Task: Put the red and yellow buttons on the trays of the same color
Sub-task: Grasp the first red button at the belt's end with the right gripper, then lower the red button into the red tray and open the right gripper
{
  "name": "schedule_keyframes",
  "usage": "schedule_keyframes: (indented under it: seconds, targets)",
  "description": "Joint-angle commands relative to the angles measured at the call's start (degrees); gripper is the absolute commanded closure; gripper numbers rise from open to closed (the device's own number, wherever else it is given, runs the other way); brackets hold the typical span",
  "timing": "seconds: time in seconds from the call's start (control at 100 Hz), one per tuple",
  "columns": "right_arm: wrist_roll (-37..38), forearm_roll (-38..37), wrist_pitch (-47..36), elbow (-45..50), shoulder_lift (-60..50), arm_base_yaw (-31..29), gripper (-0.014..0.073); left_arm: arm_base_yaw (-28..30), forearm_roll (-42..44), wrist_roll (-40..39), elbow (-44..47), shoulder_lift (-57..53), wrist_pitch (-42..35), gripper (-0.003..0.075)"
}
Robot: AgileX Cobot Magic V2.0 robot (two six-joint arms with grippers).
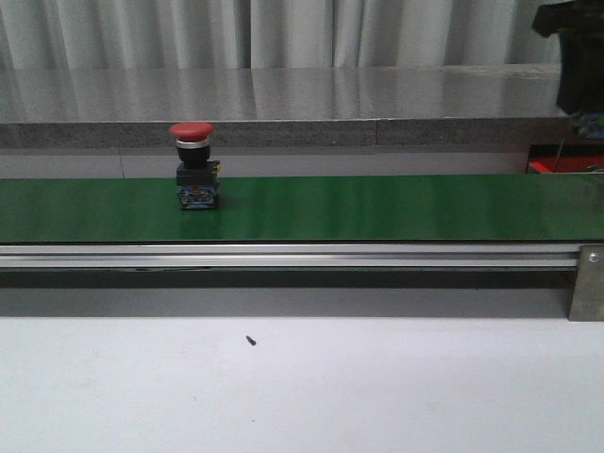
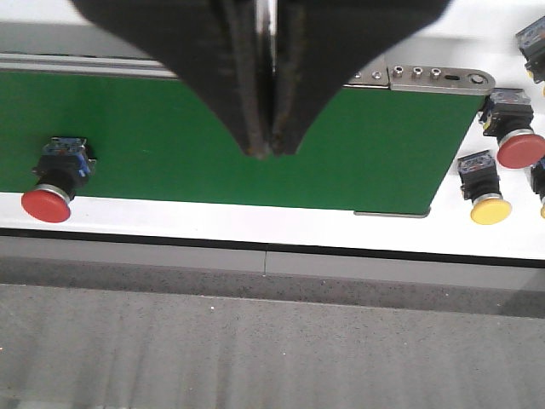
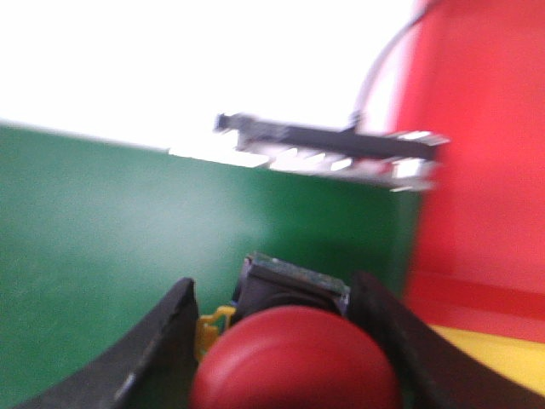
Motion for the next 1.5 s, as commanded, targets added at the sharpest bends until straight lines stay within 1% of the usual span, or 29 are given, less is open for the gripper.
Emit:
schedule_keyframes:
  seconds: [0.0, 0.14, 0.26, 0.49, 0.7, 1.21, 1.25, 1.3, 1.44, 1.49]
  targets:
    - [-0.6, -1.0, -2.1, -3.5, -2.4, -4.0, 0.0442, -0.4, -0.7, 0.0, -1.6, 0.2, -4.4, 0.0740]
    - [-0.9, -1.0, -4.3, -5.4, 0.4, -9.7, 0.0442, -0.4, -0.7, 0.0, -1.6, 0.2, -4.4, 0.0740]
    - [-1.5, -0.4, -5.3, -6.5, 4.1, -11.7, 0.0442, -0.4, -0.7, 0.0, -1.6, 0.2, -4.4, 0.0740]
    - [-1.7, -0.3, -9.7, -7.0, 11.0, -11.9, 0.0442, -0.4, -0.7, 0.0, -1.6, 0.2, -4.4, 0.0740]
    - [-1.8, -0.3, -10.0, -7.0, 15.2, -11.9, 0.0442, -0.4, -0.7, 0.0, -1.6, 0.2, -4.4, 0.0740]
    - [-2.5, 0.3, -11.1, -7.1, 17.4, -11.8, 0.0435, -0.4, -0.7, 0.0, -1.6, 0.2, -4.4, 0.0740]
    - [-2.5, 0.3, -11.0, -7.1, 17.4, -11.8, 0.0417, -0.4, -0.7, 0.0, -1.6, 0.2, -4.4, 0.0740]
    - [-2.5, 0.3, -10.8, -7.1, 17.4, -11.8, 0.0370, -0.4, -0.7, 0.0, -1.6, 0.2, -4.4, 0.0740]
    - [-2.5, 0.3, -10.5, -7.1, 17.4, -11.8, 0.0150, -0.4, -0.7, 0.0, -1.6, 0.2, -4.4, 0.0740]
    - [-2.5, 0.2, -10.5, -7.2, 17.2, -11.8, 0.0092, -0.4, -0.7, 0.0, -1.6, 0.2, -4.4, 0.0740]
